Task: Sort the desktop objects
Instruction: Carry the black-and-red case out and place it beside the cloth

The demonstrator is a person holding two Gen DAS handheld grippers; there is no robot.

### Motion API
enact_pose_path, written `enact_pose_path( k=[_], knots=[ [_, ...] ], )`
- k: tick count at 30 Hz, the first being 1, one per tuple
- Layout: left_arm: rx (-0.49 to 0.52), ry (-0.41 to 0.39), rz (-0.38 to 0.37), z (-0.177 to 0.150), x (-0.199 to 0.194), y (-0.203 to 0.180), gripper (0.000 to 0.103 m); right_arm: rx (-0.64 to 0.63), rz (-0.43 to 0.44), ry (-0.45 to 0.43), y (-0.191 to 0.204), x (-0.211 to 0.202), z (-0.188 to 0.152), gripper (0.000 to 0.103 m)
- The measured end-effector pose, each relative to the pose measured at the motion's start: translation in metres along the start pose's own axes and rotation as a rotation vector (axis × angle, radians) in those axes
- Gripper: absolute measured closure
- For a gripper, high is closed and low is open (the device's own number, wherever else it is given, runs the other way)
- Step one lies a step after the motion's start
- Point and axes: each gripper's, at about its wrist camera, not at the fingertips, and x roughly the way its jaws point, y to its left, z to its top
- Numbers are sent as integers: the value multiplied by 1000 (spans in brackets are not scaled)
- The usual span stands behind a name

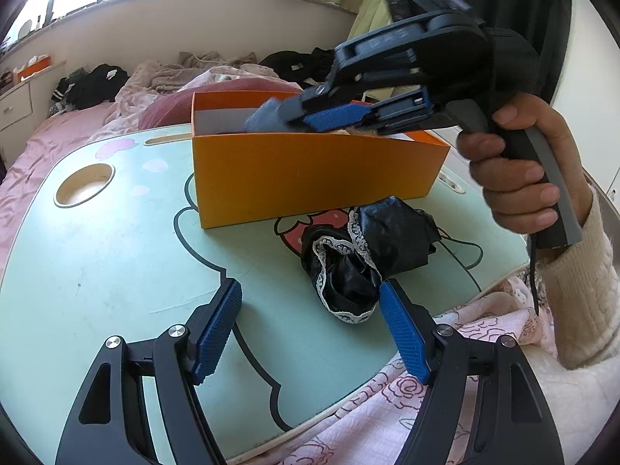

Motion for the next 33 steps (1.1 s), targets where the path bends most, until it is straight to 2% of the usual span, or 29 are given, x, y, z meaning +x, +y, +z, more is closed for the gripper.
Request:
enact_pose_path(
  k=[6,10,14,17,22,25,26,28,29,30,31,33],
  knots=[
    [-7,-4,1,2,3,3,29,8,55,-173,-1,-55,-10,77],
    [-10,-6,2,1,3,2,29,8,83,-255,-8,-93,-45,77],
    [-14,-8,7,5,6,4,29,55,128,-254,-29,-106,-95,77],
    [-18,-9,10,3,4,2,29,111,144,-233,-47,-101,-125,77],
    [-20,-11,15,4,5,2,29,169,132,-199,-72,-83,-144,77],
    [-18,-12,21,4,6,1,29,195,142,-216,-79,-76,-143,78],
    [-20,-12,25,4,6,1,29,184,126,-236,-80,-77,-144,73],
    [-30,-15,34,3,5,3,29,133,54,-300,-71,-87,-149,48],
    [-35,-21,35,4,4,3,29,107,15,-334,-66,-94,-153,30],
    [-39,-29,36,4,2,4,29,81,-10,-361,-62,-99,-157,22],
    [-39,-33,36,4,0,5,29,44,-30,-377,-56,-105,-162,21],
    [-33,-34,36,6,-3,6,29,-5,-60,-343,-51,-105,-167,20]
  ],
)
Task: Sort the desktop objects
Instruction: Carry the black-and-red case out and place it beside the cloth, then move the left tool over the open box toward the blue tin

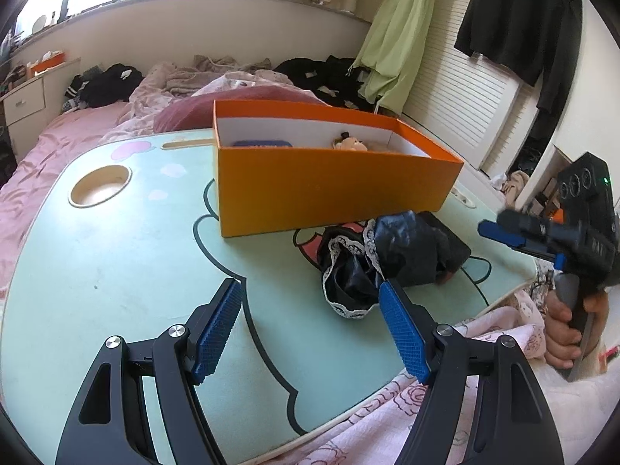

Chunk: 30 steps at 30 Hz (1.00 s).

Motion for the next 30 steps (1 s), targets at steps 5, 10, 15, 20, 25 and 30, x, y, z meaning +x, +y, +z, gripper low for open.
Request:
enact_pose_path(
  k=[5,10,15,20,25,30],
  knots=[
    [77,-32,0,4,-17,-5,29,-180,-146,81,17,10,-19,17],
    [115,4,-40,1,-13,-11,29,-392,-348,98,40,30,-48,6],
    [156,68,-5,-10,8,-21,28,-371,-358,58,37,35,-58,0],
    [175,78,94,-14,17,-26,0,-362,-367,34,30,35,-59,0],
    [170,73,98,-15,18,-25,0,-364,-369,28,36,36,-47,0],
    [169,73,97,-15,17,-24,0,-366,-369,23,35,38,-44,0]
  ],
)
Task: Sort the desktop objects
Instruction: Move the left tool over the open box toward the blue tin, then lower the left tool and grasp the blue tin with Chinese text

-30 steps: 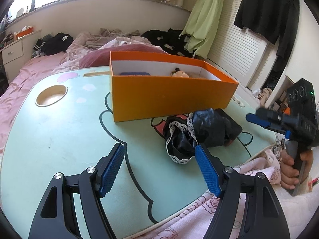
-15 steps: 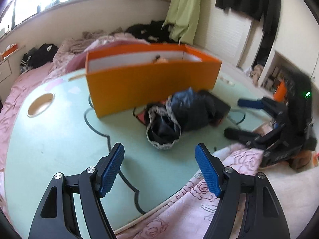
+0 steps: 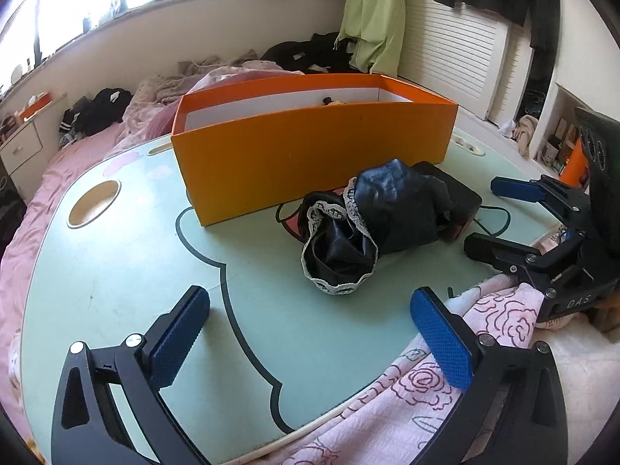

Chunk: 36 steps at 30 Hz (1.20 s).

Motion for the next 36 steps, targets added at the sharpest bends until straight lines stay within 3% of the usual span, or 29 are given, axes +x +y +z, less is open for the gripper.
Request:
enact_pose_path(
  k=[9,13,16,19,21,22,23,24,27,31,36],
  knots=[
    [3,8,0,2,0,-2,0,0,1,0,-1,0,0,0],
    [57,27,6,4,-5,-6,0,0,2,-1,-1,0,2,0],
    [122,-13,68,9,-19,-10,0,0,2,-1,-2,0,1,0],
    [115,-64,42,28,-38,-7,1,0,3,-1,-2,0,1,0],
    [102,-83,31,50,-46,-2,9,-1,3,-1,-2,0,1,0],
    [95,-79,21,59,-46,0,21,0,4,-1,-2,1,1,0],
    [77,-62,0,74,-44,5,30,-1,3,-1,-2,1,1,0],
    [59,-39,-19,84,-40,10,32,-1,3,-1,-2,1,1,0],
    [-28,61,-43,127,-9,34,32,-1,3,-1,-2,1,0,0],
    [-163,194,-78,158,35,51,32,0,3,-1,-2,1,0,0],
    [-136,269,11,170,65,38,32,0,3,-1,-2,1,0,0]
  ],
)
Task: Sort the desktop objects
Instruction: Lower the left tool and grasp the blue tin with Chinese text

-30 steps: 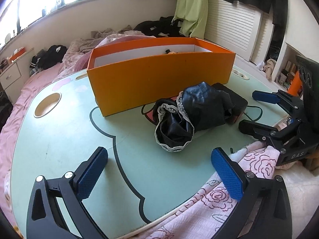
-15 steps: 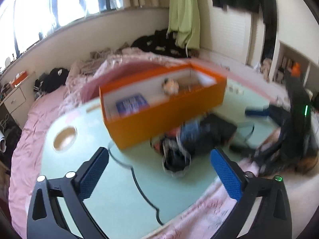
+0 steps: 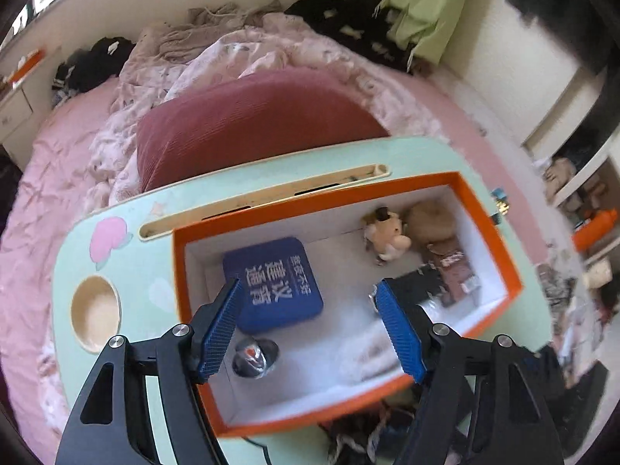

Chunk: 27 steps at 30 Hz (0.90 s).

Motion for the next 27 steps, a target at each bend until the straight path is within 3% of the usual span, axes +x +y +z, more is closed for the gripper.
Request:
enact_pose_path(
  k=[6,13,15,19,23,25,27],
  knots=[
    [-2,76,172,7,31,-4,32,0,0,0,0,0,0,0],
    [-27,160,244,12,55,2,32,-1,0,-2,-1,1,-1,0],
    [-45,174,239,16,60,1,32,-2,0,-2,-1,1,0,0],
    [-25,200,213,16,66,-9,20,-3,0,-3,-1,1,1,0],
    [-59,187,80,19,60,-7,20,-3,1,-3,-1,1,1,0],
    [-61,192,90,21,60,-7,20,-4,0,-4,-1,1,1,0],
    [-66,185,157,21,60,-5,20,-3,0,-3,-1,2,2,0]
  ],
)
